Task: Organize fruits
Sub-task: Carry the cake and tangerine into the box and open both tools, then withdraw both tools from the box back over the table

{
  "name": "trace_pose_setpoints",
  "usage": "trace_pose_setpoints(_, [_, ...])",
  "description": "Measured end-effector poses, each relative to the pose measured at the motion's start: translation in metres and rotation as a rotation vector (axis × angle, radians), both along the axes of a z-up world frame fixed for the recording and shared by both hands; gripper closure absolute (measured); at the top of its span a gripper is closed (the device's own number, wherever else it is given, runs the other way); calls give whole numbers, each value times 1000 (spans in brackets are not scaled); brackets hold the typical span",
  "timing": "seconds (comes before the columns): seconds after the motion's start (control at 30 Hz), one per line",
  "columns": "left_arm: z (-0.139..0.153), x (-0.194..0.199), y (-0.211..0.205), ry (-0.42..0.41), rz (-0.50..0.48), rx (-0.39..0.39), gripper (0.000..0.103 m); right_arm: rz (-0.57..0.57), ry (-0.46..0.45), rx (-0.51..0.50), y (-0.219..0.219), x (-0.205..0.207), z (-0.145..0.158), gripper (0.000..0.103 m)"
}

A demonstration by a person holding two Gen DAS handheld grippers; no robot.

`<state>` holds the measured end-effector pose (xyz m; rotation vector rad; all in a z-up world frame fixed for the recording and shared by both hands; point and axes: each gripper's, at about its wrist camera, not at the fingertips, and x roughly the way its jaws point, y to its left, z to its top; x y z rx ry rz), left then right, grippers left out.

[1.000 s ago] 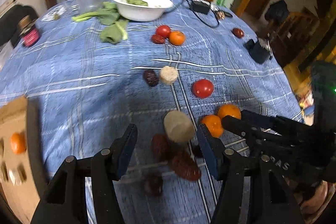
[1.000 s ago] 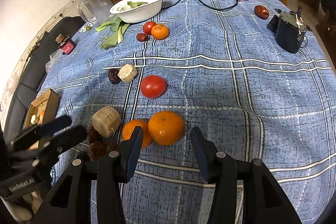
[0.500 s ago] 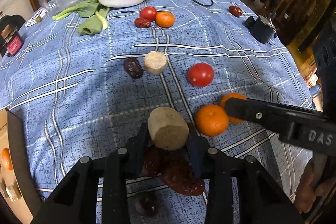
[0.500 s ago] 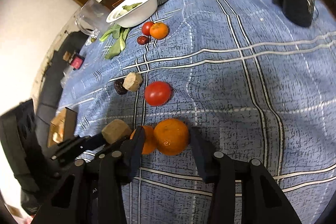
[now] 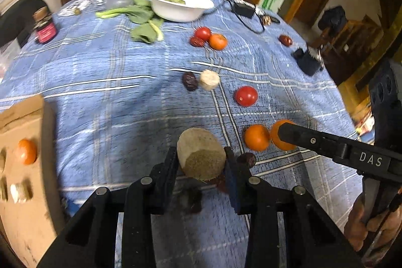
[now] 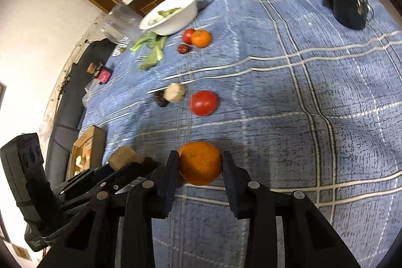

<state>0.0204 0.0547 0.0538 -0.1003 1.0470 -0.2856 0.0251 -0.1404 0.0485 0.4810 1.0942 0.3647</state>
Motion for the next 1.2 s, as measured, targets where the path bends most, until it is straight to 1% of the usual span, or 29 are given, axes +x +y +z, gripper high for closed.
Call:
trace_pose_setpoints(0.13, [16,-20,36,-17,69,-34,69,68,-43,-2,36,-9,22,66])
trace_pose_setpoints(0.2, [22,-32,61,-16,114,-46,69,107,-59,-8,56,-12,28,66])
trace_pose_setpoints(0.27, [24,-44,89,-13,167,-42,69,161,-79,-14,86,-17,37,66])
trace_pose_setpoints(0.47, [12,-80,193,42,359,-18,69,320,-112,-10,176,-30,51,66])
trace_pose_setpoints(0.57, [3,-89,229,74,419,0,69,391,-113,-27,222,-37,49,66])
trace_pose_setpoints(0.67, [-8,-93,252,104,441,10,69,450,-103,-62,263,-45,39,65])
trace_pose_setpoints(0.8, [-20,-91,269,132,431,22,69,514,-101,-143,308,-53,20,65])
trace_pose_setpoints(0.97, [-19,-85,269,111,379,67,68,545,-96,-225,334,-58,1,65])
trace_pose_setpoints(1.07, [-20,-84,268,106,357,84,67,537,-91,-247,341,-58,-6,65])
trace_pose_setpoints(1.13, [-21,-84,269,105,346,86,65,534,-104,-258,344,-58,-5,64])
trace_pose_setpoints(1.2, [-19,-83,272,110,347,67,62,533,-115,-272,346,-58,-5,63])
